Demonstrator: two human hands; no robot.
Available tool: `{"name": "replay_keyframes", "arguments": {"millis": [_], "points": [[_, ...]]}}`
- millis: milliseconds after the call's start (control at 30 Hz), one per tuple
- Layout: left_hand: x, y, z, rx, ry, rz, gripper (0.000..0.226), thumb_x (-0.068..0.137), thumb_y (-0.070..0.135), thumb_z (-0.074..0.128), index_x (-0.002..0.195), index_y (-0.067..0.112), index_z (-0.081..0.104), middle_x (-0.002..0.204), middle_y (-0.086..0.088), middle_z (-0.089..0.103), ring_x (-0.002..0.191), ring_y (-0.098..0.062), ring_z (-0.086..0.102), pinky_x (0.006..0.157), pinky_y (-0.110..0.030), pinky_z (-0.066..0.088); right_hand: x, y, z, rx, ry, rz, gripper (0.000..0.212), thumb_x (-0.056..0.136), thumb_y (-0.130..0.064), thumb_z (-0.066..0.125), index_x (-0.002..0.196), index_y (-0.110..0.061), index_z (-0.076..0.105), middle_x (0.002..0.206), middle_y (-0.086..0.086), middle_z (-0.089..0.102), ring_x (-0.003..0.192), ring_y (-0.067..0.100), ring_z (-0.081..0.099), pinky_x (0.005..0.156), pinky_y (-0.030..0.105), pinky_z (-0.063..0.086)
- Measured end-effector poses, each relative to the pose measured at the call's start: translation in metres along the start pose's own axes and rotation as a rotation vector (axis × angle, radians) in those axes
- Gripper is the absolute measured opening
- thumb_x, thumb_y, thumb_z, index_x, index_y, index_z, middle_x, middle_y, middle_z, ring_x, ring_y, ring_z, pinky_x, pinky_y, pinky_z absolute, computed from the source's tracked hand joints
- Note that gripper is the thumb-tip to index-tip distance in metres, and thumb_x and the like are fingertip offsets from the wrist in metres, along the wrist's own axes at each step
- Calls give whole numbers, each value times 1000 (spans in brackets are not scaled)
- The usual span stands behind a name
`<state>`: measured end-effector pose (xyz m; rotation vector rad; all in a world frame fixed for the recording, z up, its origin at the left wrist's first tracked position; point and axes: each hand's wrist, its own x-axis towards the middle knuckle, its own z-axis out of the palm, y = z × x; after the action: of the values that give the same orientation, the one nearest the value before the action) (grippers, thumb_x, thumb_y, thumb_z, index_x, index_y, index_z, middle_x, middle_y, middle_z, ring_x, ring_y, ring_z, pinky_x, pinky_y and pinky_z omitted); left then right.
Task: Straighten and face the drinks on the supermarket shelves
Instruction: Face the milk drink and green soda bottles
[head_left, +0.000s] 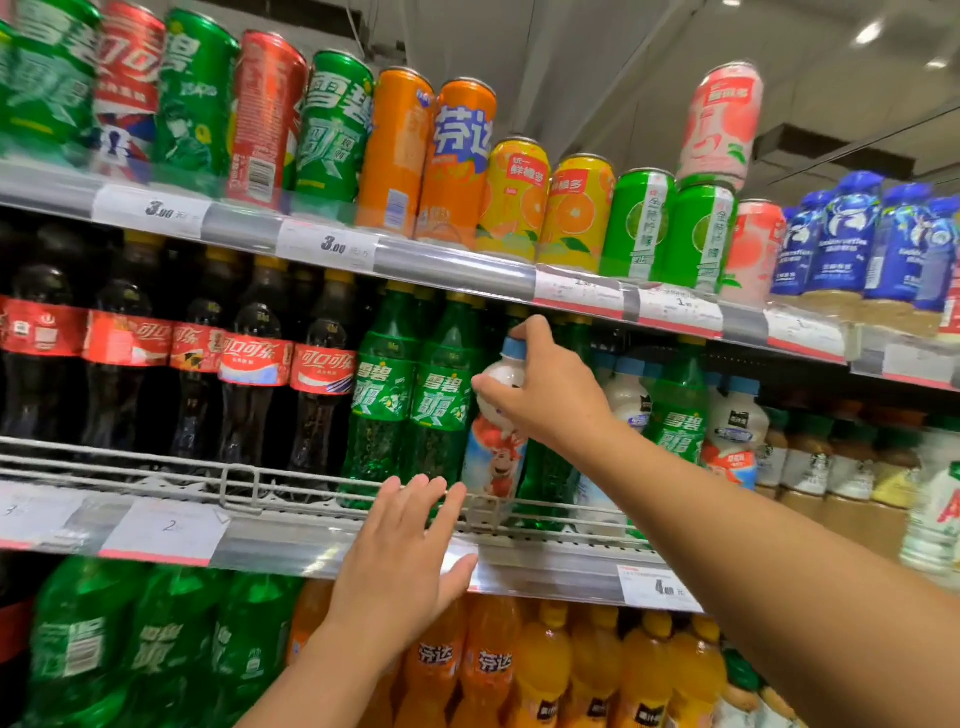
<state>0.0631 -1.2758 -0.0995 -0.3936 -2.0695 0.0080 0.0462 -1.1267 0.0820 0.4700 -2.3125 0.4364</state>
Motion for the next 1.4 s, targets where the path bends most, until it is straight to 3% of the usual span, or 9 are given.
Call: {"name": "replay_keyframes", "arguments": {"millis": [100, 233, 433, 600, 733, 867, 967, 1167, 1400], "points": [[0, 1, 1, -28, 22, 0, 64, 81, 49, 42, 121, 5, 66, 112, -15, 65, 109, -35, 60, 104, -50, 30, -11, -1, -1, 18, -38, 26, 76, 74, -58, 71, 130, -31, 27, 105, 0, 59, 84, 26, 61, 68, 42, 55], [3, 3, -5, -14, -43, -6, 65, 79, 49, 40, 116, 3, 69, 107, -18, 67, 102, -38, 65, 100, -50, 32, -21, 3, 1, 109, -4, 43, 76, 78, -47, 73, 132, -33, 22, 119, 4, 59, 82, 27, 61, 66, 37, 50], [15, 2, -25, 25, -139, 18, 64, 76, 50, 46, 111, 3, 70, 98, -18, 66, 88, -39, 64, 81, -49, 53, -39, 0, -17, 174, 82, 28, 82, 79, -46, 72, 143, -31, 22, 135, 0, 54, 107, 29, 58, 81, 41, 49], [21, 0, -27, 29, -151, 34, 58, 65, 46, 78, 104, 4, 69, 85, -14, 58, 71, -36, 55, 66, -44, 46, -55, 1, -66, 184, 214, -51, 78, 75, -48, 74, 138, -33, 29, 125, -2, 59, 100, 25, 60, 72, 35, 45], [24, 7, -27, 24, -158, -4, 52, 65, 42, 72, 99, 4, 67, 84, -14, 55, 76, -36, 54, 73, -47, 40, -90, 22, -102, 140, 248, -31, 80, 71, -53, 74, 136, -36, 30, 122, -3, 62, 101, 24, 62, 79, 40, 52], [42, 36, -35, -46, -136, -17, 52, 63, 31, 75, 105, 1, 68, 96, -18, 61, 87, -39, 59, 71, -49, 46, -124, 63, -127, 98, 199, 32, 83, 71, -55, 74, 137, -37, 29, 123, -4, 62, 104, 23, 62, 85, 45, 52], [67, 78, -43, -146, -138, 23, 39, 70, 29, 69, 102, 5, 70, 92, -13, 62, 81, -36, 59, 64, -43, 48, -141, 102, -142, 86, 181, 76, 85, 69, -59, 71, 138, -39, 27, 124, -7, 61, 105, 20, 61, 86, 45, 51], [117, 166, -43, -399, -96, 29, 12, 87, 25, 61, 90, 15, 67, 86, 0, 58, 84, -25, 53, 71, -38, 43, -156, 179, -156, 114, 150, 101, 85, 70, -58, 71, 139, -42, 24, 124, -9, 60, 103, 17, 60, 83, 42, 52], [175, 204, -39, -543, -65, -222, 30, 88, 9, 49, 115, 14, 61, 113, -6, 55, 104, -24, 55, 90, -37, 45, -155, 236, -150, 187, 96, 49, 87, 67, -63, 67, 140, -41, 25, 124, -9, 59, 103, 17, 60, 82, 40, 53]]}}
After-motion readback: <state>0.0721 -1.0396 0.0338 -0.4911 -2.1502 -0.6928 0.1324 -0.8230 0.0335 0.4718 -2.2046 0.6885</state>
